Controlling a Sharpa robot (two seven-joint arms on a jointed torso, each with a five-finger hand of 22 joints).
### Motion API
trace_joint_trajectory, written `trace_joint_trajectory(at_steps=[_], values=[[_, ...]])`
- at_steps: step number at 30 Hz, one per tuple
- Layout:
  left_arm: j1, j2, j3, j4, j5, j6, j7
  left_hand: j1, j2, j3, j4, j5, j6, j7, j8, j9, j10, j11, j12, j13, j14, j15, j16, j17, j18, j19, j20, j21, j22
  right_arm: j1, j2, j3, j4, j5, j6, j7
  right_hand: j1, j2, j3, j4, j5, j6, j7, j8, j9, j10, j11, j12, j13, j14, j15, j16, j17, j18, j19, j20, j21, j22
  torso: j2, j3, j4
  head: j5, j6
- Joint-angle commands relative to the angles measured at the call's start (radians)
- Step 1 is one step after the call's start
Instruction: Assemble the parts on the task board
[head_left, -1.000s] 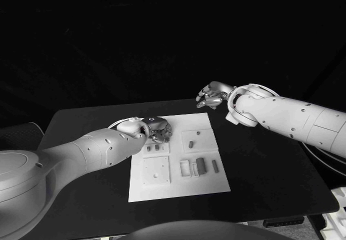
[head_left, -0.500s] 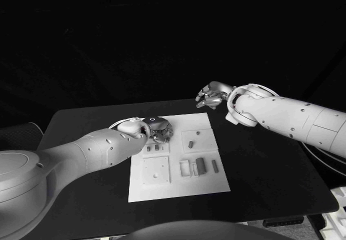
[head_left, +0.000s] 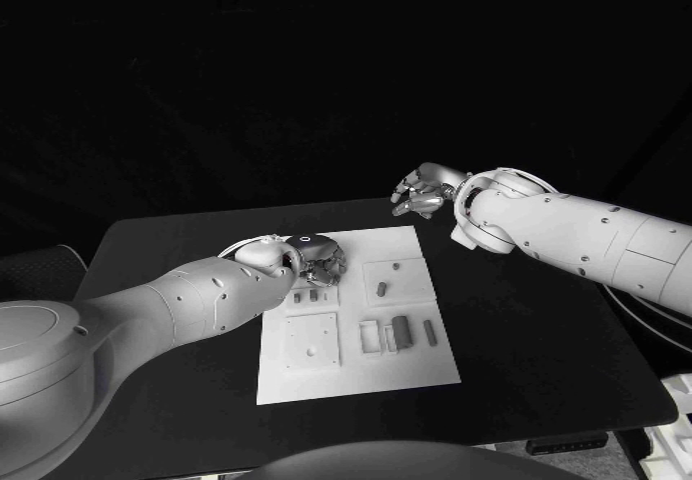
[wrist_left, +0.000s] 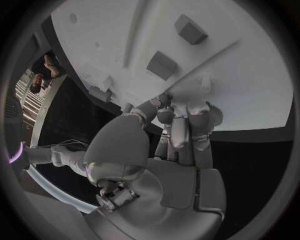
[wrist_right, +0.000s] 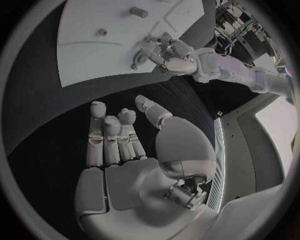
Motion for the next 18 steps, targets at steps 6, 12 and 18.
trace_joint_trajectory(at_steps=[6, 12, 18], values=[[-0.001, 0.008, 0.0, -0.005, -0.004, 0.037, 0.0, -0.002, 0.006, 0.004, -0.001, -0.003, 0.068, 0.045, 0.003, 0.0, -0.037, 0.03, 0.0, 0.002, 0.007, 0.002, 0.004, -0.001, 0.104, 0.003, 0.002, 0.004, 0.018, 0.0, 0.001, 0.0, 0.001, -0.003, 0.006, 0.006, -0.009, -0.002, 0.005, 0.003, 0.003, -0.002, 0.008, 0.004, -0.001, -0.004, 0.0, 0.004, -0.001, 0.0, -0.005, 0.007, -0.001, 0.011, 0.004, -0.006, -0.003, 0.013, 0.0, 0.0002, -0.0003, 0.001, -0.002], [-0.003, 0.008, 0.0, -0.004, -0.004, 0.017, 0.001, -0.003, 0.009, 0.005, -0.003, -0.003, 0.085, 0.048, 0.01, 0.004, -0.038, 0.033, 0.0, 0.003, 0.006, 0.004, 0.005, 0.001, 0.106, 0.002, 0.004, 0.006, 0.019, 0.0, 0.001, 0.0, 0.0, -0.003, 0.007, 0.007, -0.009, -0.002, 0.005, 0.003, 0.003, -0.002, 0.008, 0.004, -0.001, -0.004, 0.0, 0.004, -0.001, 0.0, -0.005, 0.007, -0.001, 0.011, 0.004, -0.006, -0.003, 0.013, 0.0, -0.0001, 0.0001, -0.001, -0.003], [-0.003, 0.008, 0.0, -0.004, -0.004, 0.007, 0.0, -0.003, 0.01, 0.006, -0.004, -0.003, 0.1, 0.051, 0.016, 0.007, -0.038, 0.035, 0.0, 0.004, 0.006, 0.007, 0.005, 0.001, 0.107, 0.001, 0.005, 0.007, 0.019, 0.0, 0.002, 0.0, 0.0, -0.003, 0.007, 0.007, -0.01, -0.002, 0.005, 0.003, 0.003, -0.002, 0.008, 0.004, -0.001, -0.004, 0.0, 0.004, -0.001, 0.0, -0.005, 0.007, -0.001, 0.011, 0.004, -0.006, -0.003, 0.013, 0.0, 0.0004, -0.0004, -0.001, -0.003]])
